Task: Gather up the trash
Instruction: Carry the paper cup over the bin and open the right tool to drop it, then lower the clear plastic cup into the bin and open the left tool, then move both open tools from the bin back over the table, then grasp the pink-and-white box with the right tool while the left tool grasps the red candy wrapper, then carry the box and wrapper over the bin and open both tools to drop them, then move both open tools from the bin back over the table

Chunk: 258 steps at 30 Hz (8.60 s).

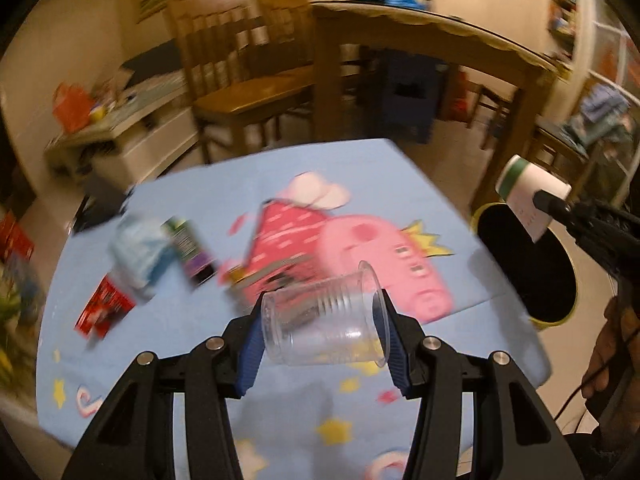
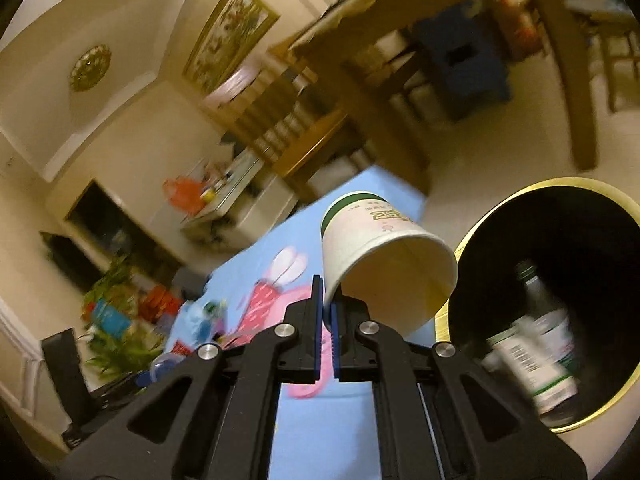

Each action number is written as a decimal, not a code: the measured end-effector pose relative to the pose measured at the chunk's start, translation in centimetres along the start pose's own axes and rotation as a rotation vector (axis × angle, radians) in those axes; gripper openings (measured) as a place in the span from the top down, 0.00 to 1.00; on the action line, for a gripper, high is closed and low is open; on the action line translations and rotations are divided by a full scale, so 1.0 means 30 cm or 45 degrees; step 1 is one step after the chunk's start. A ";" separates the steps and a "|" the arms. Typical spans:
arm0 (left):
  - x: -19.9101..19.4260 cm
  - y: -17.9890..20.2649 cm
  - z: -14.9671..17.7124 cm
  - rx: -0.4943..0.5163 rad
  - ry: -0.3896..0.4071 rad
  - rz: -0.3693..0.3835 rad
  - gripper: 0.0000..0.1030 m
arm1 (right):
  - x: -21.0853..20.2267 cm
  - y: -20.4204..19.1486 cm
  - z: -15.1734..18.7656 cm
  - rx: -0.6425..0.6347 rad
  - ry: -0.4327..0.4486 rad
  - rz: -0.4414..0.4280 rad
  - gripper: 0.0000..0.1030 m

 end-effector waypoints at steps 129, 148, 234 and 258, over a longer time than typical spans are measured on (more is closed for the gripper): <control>-0.093 -0.964 0.291 -0.369 0.134 -0.424 0.07 | 0.612 -0.669 0.423 -0.794 -0.437 0.288 0.05; -0.041 -1.024 0.300 -0.519 0.093 -0.211 0.07 | 0.745 -0.520 0.403 -0.707 -0.614 0.475 0.18; 0.179 0.711 -0.050 0.663 0.048 0.205 0.78 | -0.318 0.520 -0.045 0.387 0.207 0.442 0.19; 0.216 0.410 -0.044 0.495 0.045 0.012 0.27 | -0.422 0.453 -0.082 0.406 0.426 0.469 0.06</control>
Point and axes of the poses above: each gripper's, at about its wrist camera, not at the fingertips, and x roughly the way its jaws point, y to its right, z to its underside, the point moved 7 cm from there along x, roughly the way its jaws point, and after that the axes turned 10 degrees about -y, right-handed, at the moved point
